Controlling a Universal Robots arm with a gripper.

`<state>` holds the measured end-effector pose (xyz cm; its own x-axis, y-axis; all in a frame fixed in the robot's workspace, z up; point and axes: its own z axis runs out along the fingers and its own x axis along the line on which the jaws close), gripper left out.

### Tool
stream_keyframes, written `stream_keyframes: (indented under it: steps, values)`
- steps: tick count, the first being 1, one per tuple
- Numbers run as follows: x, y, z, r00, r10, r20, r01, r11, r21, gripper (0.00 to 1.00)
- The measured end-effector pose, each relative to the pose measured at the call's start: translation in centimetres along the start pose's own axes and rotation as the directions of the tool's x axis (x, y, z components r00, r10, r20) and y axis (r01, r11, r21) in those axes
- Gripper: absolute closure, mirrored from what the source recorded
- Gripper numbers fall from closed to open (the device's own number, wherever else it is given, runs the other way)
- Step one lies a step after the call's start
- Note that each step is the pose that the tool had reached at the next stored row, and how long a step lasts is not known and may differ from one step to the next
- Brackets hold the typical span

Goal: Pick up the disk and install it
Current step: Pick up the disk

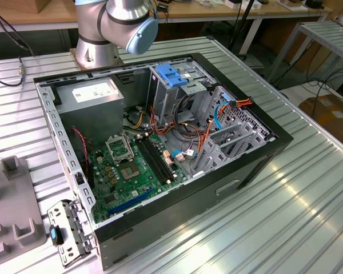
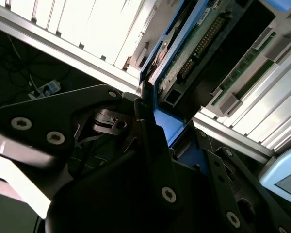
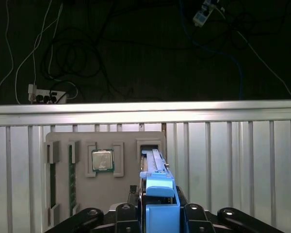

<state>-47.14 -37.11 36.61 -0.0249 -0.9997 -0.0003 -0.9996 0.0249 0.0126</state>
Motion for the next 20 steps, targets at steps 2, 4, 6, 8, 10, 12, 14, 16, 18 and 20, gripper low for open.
stream_keyframes:
  steps: [2,4,6,8,10,12,14,16,18,20]
  values:
    - [0.00,0.00,-0.36,1.0000,0.000,0.0000,0.000,1.0000,-0.0001,0.63]
    - [0.00,0.01,-0.68,1.0000,0.000,0.0001,0.000,1.0000,0.0000,0.63]
    - [0.00,0.01,-0.91,1.0000,0.000,0.0001,0.000,1.0000,0.0001,0.63]
    - [0.00,0.02,-1.09,1.0000,0.000,0.0001,0.000,1.0000,0.0000,0.63]
    - [0.00,0.01,-1.25,1.0000,0.000,0.0001,0.000,1.0000,0.0000,0.63]
    - [0.00,0.02,-1.48,1.0000,0.000,0.0001,0.000,1.0000,0.0000,0.63]
    - [0.00,0.02,-1.69,1.0000,0.000,0.0001,0.000,1.0000,0.0001,0.63]
    - [0.00,0.02,-1.95,1.0000,0.000,0.0000,0.000,1.0000,0.0000,0.63]
    - [0.00,0.03,-2.22,1.0000,0.000,0.0001,0.000,1.0000,0.0000,0.63]
    - [0.00,0.03,-2.29,1.0000,0.000,0.0002,0.000,1.0000,0.0002,0.63]
